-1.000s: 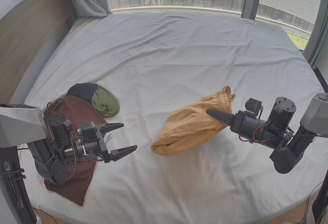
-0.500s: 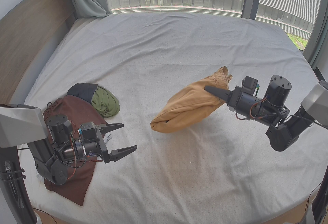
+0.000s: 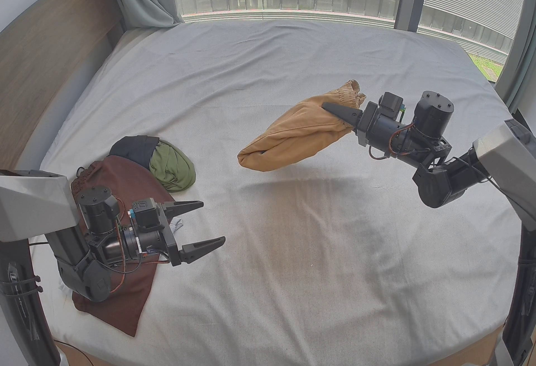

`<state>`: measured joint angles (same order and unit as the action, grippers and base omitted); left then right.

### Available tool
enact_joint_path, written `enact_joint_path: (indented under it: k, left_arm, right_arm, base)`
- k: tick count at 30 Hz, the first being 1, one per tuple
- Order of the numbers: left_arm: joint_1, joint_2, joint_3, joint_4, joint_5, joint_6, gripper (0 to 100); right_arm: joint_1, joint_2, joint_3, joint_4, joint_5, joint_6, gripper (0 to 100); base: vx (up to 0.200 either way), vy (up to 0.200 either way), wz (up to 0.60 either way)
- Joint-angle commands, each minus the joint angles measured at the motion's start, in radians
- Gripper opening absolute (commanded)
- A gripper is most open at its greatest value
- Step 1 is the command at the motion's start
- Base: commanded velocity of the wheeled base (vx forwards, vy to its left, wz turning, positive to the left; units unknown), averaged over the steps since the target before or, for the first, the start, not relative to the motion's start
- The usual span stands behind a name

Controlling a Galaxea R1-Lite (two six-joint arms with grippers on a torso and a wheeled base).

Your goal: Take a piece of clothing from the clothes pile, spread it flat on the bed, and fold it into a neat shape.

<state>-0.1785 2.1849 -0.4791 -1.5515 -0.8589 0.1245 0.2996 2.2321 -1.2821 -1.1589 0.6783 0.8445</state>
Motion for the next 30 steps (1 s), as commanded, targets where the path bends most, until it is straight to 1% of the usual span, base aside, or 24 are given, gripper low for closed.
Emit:
enact_joint_path:
  k: [1,10,17,18,24,30]
  left_arm:
    - [0.001,0.001,-0.003,-0.001,0.000,-0.003,100]
    - [0.002,0.007,-0.004,-0.001,0.000,-0.003,100]
    - [0.002,0.010,-0.004,-0.001,0.000,-0.005,100]
    - [0.002,0.010,-0.004,-0.001,0.000,-0.005,100]
    - [0.002,0.018,-0.006,-0.001,0.000,-0.005,100]
    - [0.004,0.026,-0.007,-0.001,0.000,-0.003,100]
  right_arm:
    - [-0.004,0.144,-0.129,0.035,0.001,0.028,0]
    - [-0.008,0.201,-0.175,0.036,0.001,0.028,0]
    - [-0.023,0.210,-0.272,0.059,0.001,0.042,0]
    - [-0.031,0.210,-0.319,0.093,0.001,0.047,0]
    - [-0.045,0.227,-0.483,0.180,0.000,0.048,0]
    - [-0.042,0.311,-0.611,0.228,-0.005,0.051,0]
  base:
    - [0.000,0.000,0.00]
    - [0.000,0.000,0.00]
    - [0.000,0.000,0.00]
    - [0.000,0.000,0.00]
    - [0.000,0.000,0.00]
    - [0.000,0.000,0.00]
